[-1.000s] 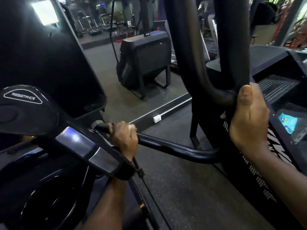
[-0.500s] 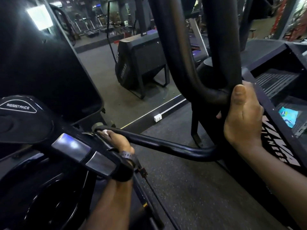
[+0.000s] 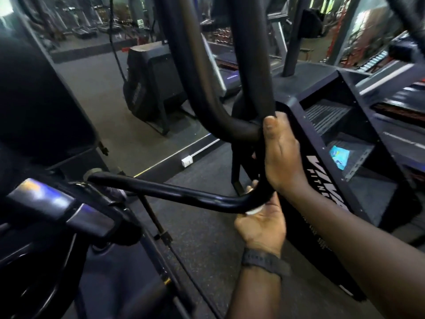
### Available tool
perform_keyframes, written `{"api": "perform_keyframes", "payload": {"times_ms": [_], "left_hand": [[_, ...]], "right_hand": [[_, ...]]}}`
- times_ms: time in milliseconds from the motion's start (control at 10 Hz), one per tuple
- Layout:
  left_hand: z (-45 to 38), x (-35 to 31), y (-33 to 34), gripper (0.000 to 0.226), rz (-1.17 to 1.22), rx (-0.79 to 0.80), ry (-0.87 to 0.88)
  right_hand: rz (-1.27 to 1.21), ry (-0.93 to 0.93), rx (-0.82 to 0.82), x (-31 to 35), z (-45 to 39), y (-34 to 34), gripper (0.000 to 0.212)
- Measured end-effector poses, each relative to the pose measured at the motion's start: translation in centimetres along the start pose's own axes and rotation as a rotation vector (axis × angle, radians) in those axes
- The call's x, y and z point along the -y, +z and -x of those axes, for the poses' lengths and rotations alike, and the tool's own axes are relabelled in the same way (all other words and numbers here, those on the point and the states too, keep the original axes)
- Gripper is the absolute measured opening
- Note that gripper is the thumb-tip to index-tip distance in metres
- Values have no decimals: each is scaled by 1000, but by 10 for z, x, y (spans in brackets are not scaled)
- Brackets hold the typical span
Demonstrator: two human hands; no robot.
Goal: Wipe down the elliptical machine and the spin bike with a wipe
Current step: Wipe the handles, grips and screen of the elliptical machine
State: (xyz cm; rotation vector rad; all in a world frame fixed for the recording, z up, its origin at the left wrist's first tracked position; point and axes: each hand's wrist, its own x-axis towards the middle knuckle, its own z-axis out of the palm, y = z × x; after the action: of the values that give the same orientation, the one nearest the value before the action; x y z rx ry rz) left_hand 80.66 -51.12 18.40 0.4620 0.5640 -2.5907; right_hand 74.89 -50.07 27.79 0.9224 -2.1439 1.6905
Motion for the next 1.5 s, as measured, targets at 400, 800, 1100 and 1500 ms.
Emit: {"api": "perform_keyframes", "payload": {"times_ms": [400,800,1100,1500], "left_hand": [[9,17,35,33,-377,-330,336],[54,35,94,40,-559,6,-161],[56,16,95,32,-2738,968,1019],[33,-22,93,32,-3401,2909,964]], "right_hand": [[24,224,408,18,-12,-37,36],[-134,539,306,7,-5,-95,46],[-646,1086,93,-30,88,-32,40],[-1123,1166,-81,-40,120,-32,46]]}}
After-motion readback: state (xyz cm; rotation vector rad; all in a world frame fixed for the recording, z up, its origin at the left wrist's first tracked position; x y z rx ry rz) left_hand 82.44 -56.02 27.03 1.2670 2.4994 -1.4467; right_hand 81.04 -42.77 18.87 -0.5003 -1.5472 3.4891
